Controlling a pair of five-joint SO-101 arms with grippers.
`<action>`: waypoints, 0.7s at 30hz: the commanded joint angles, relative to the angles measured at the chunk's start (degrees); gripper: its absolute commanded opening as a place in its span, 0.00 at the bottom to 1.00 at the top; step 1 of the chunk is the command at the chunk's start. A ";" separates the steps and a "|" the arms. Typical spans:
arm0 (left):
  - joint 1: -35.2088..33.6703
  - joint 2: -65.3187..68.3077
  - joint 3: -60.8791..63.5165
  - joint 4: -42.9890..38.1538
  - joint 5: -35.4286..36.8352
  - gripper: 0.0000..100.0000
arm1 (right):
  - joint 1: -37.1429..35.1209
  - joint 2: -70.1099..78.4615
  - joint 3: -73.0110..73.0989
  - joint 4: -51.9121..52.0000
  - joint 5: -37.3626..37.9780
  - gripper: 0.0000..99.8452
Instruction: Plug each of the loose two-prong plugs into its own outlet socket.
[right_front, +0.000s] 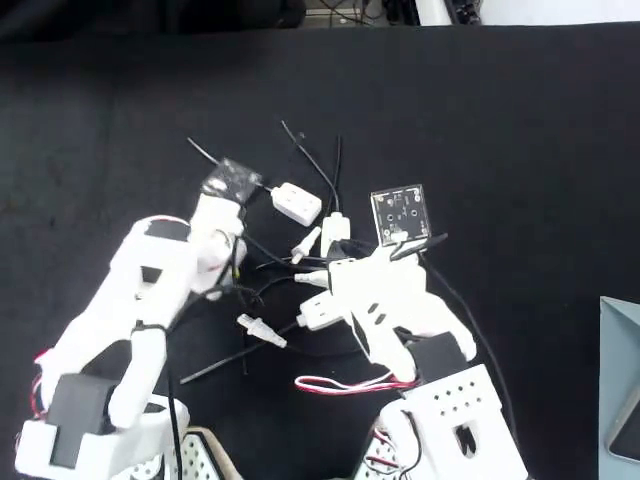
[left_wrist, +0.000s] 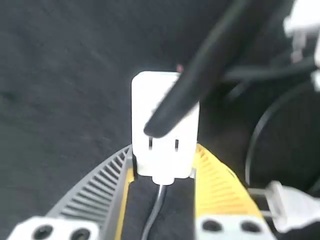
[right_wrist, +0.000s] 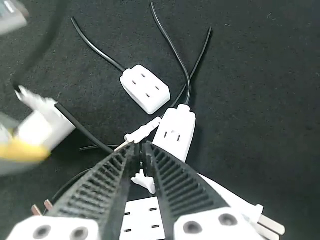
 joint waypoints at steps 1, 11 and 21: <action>-3.74 -3.08 -9.89 -0.44 0.18 0.03 | -0.53 -0.75 -0.04 -1.05 -0.53 0.01; -3.91 14.68 -35.91 -1.76 2.37 0.04 | -0.53 -0.40 -0.04 -1.32 -0.53 0.01; -2.68 41.76 -63.43 -4.84 2.46 0.04 | -0.53 -0.40 -0.04 -1.41 -0.35 0.01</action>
